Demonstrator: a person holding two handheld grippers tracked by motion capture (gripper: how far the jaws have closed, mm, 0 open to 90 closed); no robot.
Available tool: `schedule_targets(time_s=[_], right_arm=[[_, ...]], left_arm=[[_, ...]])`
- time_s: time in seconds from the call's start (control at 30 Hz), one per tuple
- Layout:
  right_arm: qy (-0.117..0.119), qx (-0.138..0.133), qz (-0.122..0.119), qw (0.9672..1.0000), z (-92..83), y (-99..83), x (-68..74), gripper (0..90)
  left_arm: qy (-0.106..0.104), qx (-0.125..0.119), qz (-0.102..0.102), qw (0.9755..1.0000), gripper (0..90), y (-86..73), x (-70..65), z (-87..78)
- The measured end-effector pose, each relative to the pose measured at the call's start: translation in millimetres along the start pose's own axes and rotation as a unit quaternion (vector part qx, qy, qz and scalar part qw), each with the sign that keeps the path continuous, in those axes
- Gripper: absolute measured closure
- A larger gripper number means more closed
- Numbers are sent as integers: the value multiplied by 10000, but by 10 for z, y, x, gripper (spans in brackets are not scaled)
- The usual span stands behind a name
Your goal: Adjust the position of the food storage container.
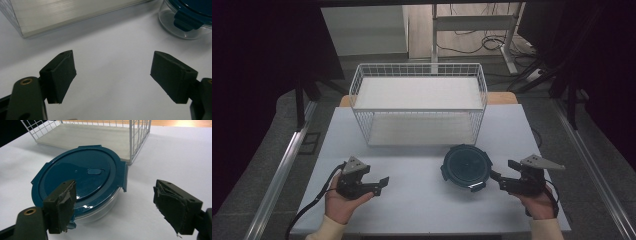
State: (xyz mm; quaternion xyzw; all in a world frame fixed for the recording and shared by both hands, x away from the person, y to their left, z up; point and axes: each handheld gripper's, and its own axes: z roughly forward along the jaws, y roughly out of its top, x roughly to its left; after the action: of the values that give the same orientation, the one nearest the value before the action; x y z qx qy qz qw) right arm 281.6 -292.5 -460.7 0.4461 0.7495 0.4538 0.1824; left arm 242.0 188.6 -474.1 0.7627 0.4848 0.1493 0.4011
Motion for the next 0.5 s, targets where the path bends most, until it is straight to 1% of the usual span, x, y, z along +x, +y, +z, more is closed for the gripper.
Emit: schedule_targets(time_s=[0.07,0.3,0.4,0.47,0.5], right_arm=[[-1,14,20,10000,-3,0,-19,185],[-41,7,98,9999,-7,9,-86,185],[-60,-12,100,9999,-4,29,-114,193],[-96,-6,71,9999,-1,44,-128,204],[-100,-2,46,9999,-2,55,-136,215]], left_arm=[[-26,13,-48,10000,195,0,-2,3],[-3,92,-65,9999,191,-27,-35,7],[80,86,-64,9999,188,-42,-52,-21],[146,76,-24,9999,186,-65,-76,-48],[146,94,7,9998,185,-76,-85,-58]])
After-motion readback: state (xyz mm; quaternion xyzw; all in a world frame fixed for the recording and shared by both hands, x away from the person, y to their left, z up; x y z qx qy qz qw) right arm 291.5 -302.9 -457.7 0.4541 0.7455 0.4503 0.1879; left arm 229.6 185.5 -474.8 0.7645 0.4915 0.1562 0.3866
